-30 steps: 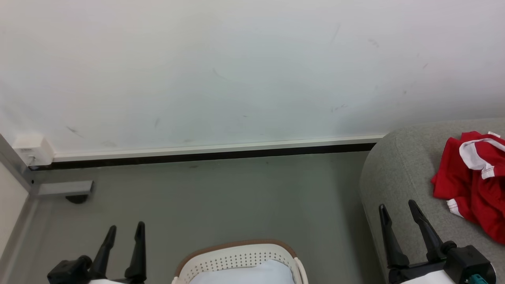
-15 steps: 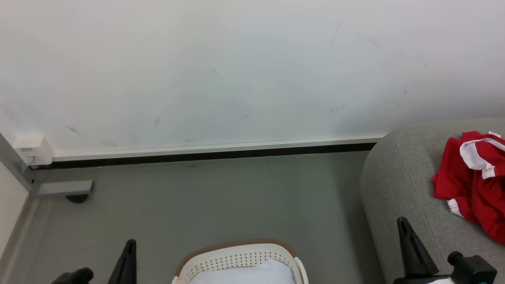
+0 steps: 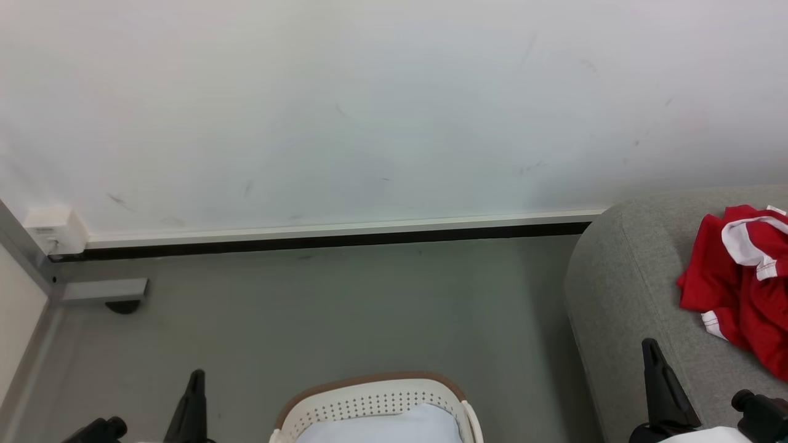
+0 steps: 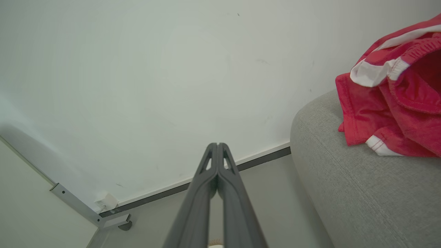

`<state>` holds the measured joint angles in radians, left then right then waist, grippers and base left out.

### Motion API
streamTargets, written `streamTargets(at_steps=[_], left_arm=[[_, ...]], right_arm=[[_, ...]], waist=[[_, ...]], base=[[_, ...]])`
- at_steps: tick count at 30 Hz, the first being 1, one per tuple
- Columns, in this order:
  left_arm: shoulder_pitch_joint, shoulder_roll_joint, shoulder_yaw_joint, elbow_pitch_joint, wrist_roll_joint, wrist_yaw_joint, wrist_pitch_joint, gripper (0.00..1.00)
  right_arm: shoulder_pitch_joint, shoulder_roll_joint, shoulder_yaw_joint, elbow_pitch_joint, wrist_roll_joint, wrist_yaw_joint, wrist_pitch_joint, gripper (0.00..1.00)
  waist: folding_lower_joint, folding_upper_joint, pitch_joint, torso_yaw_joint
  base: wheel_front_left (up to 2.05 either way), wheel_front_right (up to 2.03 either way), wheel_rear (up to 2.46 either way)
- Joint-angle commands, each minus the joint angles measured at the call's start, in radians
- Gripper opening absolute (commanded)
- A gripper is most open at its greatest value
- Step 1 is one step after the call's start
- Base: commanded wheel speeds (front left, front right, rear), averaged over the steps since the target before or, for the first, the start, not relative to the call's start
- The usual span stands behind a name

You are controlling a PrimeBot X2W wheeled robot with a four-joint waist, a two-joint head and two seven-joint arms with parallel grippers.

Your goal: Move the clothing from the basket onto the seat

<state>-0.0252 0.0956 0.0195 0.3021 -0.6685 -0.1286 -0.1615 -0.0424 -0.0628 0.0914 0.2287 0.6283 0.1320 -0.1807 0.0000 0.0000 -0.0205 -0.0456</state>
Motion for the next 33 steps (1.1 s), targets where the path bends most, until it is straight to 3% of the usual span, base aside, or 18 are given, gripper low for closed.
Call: streamTargets(at_steps=[1,33], left_arm=[[-0.029,0.003,0.007,-0.019,-0.038,-0.001,0.006,0.0],[-0.055,-0.017,0.045,-0.037,-0.418,-0.002,0.12,0.0]], right_arm=[[-0.03,-0.008,-0.007,-0.01,0.036,0.0,0.006,0.0],[-0.049,-0.02,-0.066,0.0,0.454,-0.001,0.109,0.0]], waist=[[0.0,0.0,0.0,0.001],[0.0,0.0,0.007,0.015]], base=[[0.0,0.0,0.0],[0.0,0.0,0.0]])
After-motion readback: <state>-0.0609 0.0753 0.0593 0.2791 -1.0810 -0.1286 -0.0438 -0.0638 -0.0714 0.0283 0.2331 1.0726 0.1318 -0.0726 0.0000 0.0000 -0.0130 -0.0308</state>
